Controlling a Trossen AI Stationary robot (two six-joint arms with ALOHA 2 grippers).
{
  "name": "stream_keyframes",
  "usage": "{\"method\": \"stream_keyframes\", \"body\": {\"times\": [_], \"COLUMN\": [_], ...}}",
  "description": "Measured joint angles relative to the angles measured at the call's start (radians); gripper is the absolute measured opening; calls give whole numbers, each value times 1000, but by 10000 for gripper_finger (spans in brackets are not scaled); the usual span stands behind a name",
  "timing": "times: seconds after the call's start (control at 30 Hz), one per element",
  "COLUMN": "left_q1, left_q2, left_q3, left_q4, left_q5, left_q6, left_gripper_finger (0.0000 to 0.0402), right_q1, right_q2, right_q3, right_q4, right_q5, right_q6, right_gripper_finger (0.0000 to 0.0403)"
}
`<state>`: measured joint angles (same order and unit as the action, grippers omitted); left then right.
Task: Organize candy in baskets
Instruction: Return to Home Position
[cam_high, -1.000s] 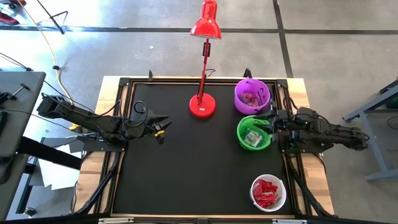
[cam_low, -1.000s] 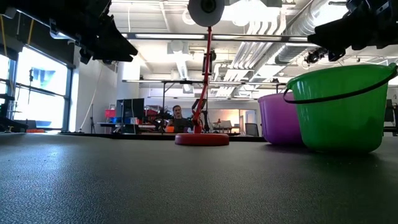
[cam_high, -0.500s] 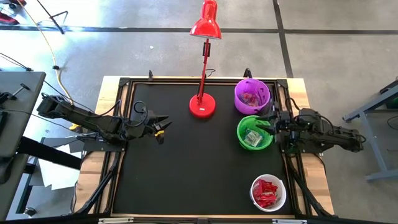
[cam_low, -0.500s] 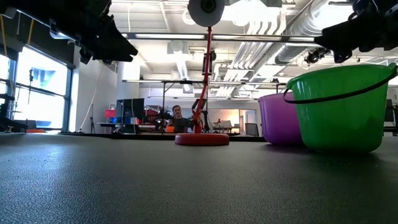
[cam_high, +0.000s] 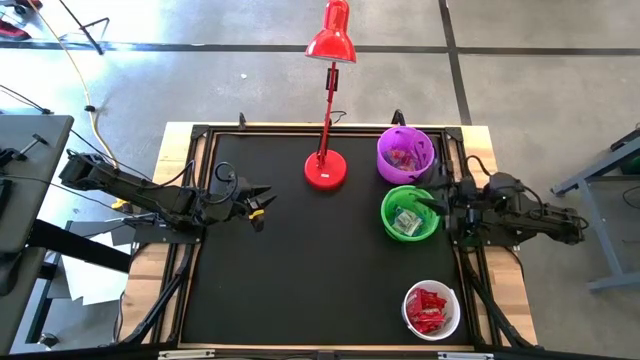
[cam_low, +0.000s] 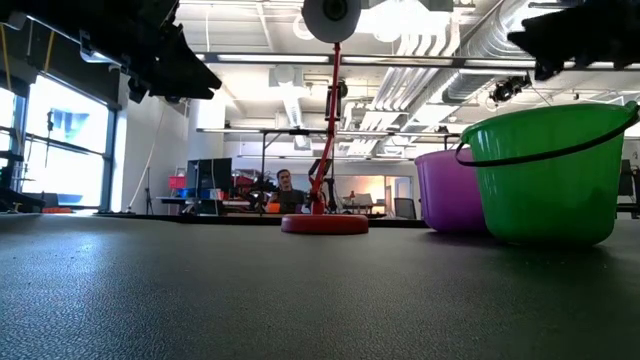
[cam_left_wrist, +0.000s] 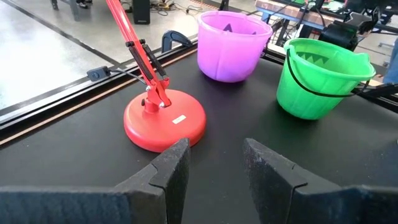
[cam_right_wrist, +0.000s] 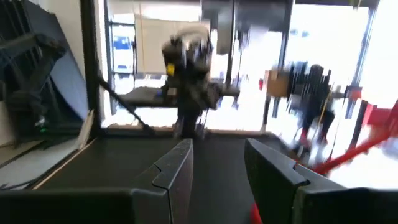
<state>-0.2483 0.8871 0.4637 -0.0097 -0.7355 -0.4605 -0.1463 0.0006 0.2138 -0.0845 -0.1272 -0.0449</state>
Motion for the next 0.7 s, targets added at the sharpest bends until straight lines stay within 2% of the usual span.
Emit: {"method": "stream_keyframes", "body": {"times": [0.2, 0.4, 0.7], "left_q1": [0, 0, 0], "left_q2": [0, 0, 0], "left_q3": [0, 0, 0], "left_q4": [0, 0, 0], "left_q5": [0, 0, 0], "left_q6": [0, 0, 0], "left_gripper_finger": [136, 136, 136], "right_q1": [0, 0, -11], "right_q2": [0, 0, 0], "right_q3": [1, 1, 1], "right_q4": [18, -16, 51], "right_q5": [-22, -39, -80], "right_q6": [-197, -211, -244], "right_gripper_finger": [139, 139, 124]}}
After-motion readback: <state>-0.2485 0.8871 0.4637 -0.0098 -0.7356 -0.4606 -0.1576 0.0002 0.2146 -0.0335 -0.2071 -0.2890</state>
